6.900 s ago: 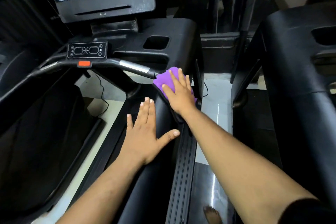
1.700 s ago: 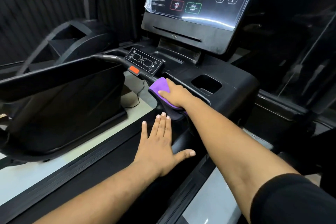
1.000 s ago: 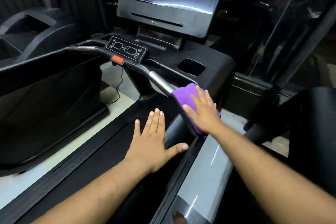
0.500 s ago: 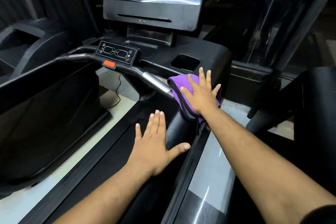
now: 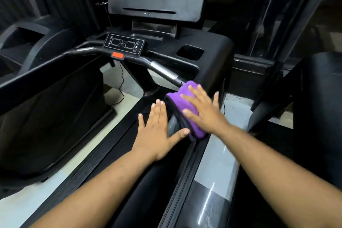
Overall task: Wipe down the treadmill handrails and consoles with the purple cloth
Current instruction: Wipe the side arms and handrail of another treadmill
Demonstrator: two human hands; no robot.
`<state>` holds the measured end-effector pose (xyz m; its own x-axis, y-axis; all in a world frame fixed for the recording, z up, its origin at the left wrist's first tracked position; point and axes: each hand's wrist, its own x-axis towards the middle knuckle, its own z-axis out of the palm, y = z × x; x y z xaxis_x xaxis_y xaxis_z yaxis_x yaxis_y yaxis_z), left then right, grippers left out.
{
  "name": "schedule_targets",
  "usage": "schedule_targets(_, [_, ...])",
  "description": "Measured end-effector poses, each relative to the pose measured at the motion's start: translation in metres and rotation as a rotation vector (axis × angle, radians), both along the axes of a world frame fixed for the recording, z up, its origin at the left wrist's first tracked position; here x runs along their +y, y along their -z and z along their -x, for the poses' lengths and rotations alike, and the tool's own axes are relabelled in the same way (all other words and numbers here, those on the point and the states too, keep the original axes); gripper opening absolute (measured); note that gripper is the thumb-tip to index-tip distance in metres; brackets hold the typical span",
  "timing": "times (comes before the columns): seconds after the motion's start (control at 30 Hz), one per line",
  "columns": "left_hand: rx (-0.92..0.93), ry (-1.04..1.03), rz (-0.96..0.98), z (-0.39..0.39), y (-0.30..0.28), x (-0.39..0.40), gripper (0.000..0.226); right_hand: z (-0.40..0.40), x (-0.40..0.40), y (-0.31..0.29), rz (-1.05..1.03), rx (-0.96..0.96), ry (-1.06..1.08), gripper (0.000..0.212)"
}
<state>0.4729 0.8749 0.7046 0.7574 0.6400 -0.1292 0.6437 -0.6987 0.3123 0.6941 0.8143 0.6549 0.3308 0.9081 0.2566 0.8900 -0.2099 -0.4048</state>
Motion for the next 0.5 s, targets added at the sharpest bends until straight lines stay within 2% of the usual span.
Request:
schedule_targets(0.03, [0.015, 0.016, -0.011, 0.016, -0.001, -0.008, 0.124, 0.0, 0.009, -0.007, 0.024, 0.015, 0.08, 0.065])
schedule_targets(0.13, [0.016, 0.041, -0.041, 0.067, 0.0, -0.029, 0.122, 0.032, 0.029, -0.02, 0.0, 0.217, 0.336, 0.056])
schedule_targets(0.2, [0.008, 0.041, -0.04, 0.1, 0.001, -0.041, 0.121, 0.082, 0.018, -0.018, -0.021, 0.208, 0.324, 0.059])
schedule_targets(0.33, [-0.023, 0.034, -0.001, 0.148, 0.005, -0.055, 0.122, 0.19, -0.051, -0.002, -0.085, 0.175, 0.08, 0.079])
schedule_targets(0.43, [-0.056, 0.043, -0.013, 0.175, 0.007, -0.066, 0.131, 0.188, -0.061, -0.002, -0.052, 0.123, 0.022, 0.07])
schedule_targets(0.5, [-0.078, 0.043, -0.047, 0.191, 0.009, -0.071, 0.132, 0.171, -0.042, -0.013, -0.016, 0.175, 0.168, 0.062])
